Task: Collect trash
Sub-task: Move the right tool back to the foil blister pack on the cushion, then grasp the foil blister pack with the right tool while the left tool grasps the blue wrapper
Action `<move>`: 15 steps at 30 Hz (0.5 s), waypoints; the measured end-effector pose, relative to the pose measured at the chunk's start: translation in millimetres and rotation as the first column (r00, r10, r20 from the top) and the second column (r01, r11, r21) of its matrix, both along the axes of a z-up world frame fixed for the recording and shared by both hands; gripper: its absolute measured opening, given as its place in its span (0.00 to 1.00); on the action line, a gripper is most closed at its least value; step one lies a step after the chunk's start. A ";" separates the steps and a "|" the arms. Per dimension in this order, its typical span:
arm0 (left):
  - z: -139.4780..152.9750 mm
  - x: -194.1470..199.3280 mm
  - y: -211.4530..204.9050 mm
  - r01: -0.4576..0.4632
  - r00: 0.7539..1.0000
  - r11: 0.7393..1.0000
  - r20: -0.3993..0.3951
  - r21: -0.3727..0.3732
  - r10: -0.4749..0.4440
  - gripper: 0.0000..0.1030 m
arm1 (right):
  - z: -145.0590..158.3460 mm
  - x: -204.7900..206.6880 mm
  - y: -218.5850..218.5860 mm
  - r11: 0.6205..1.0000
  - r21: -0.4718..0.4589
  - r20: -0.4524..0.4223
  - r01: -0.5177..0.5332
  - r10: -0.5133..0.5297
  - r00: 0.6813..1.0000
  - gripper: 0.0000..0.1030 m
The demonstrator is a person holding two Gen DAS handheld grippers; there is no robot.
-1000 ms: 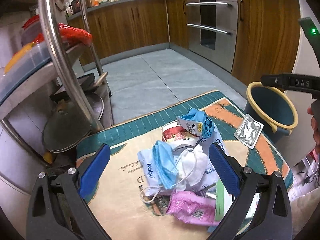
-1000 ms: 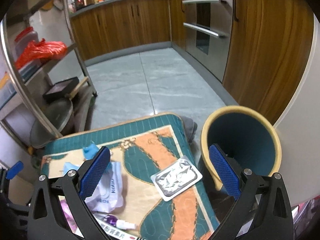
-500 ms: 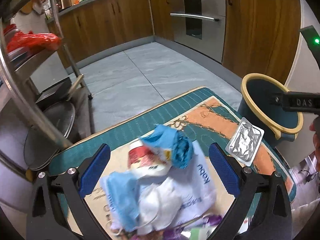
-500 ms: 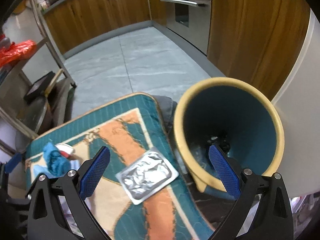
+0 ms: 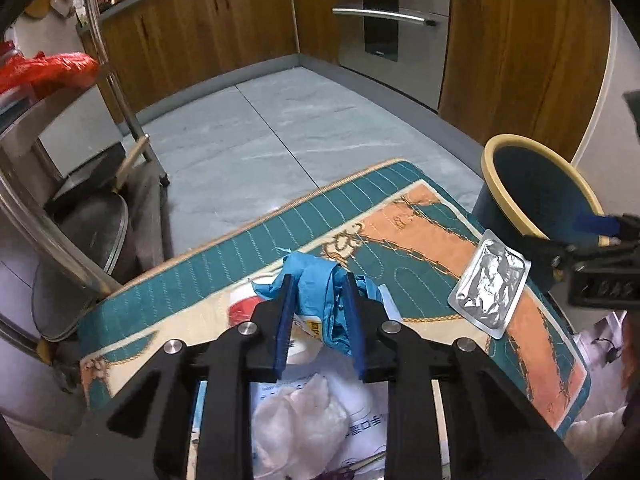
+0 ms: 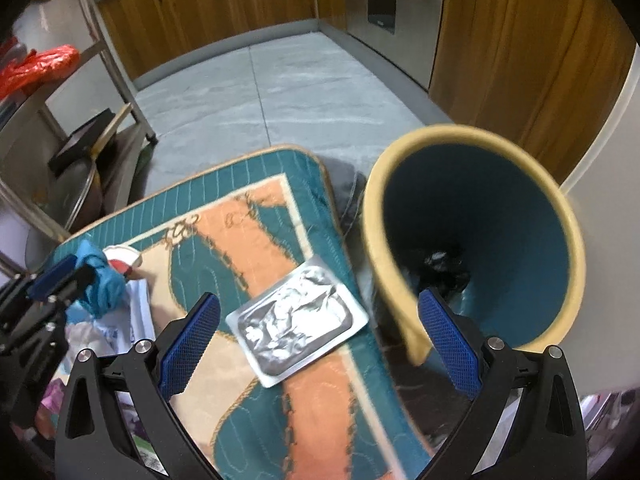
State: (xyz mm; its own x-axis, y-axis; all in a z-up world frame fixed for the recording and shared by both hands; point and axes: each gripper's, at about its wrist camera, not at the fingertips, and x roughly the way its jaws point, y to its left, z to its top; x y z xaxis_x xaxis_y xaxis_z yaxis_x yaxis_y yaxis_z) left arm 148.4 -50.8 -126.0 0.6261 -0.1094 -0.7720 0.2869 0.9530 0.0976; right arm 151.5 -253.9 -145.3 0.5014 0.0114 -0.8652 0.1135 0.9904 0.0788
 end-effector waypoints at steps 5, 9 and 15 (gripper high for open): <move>14.3 -6.6 16.1 -0.026 0.999 0.999 0.038 -0.029 0.027 0.22 | -10.6 -1.9 11.7 0.997 0.058 -0.024 0.047 -0.046 0.999 0.95; 21.1 -11.3 26.6 -0.036 0.998 0.998 0.053 -0.043 0.038 0.22 | -22.5 -2.1 21.9 0.989 0.106 -0.062 0.101 -0.095 0.994 0.95; 27.8 -16.8 38.5 -0.044 0.996 0.998 0.076 -0.047 0.047 0.22 | -45.4 10.8 34.2 0.972 0.101 -0.107 0.213 -0.202 0.974 0.95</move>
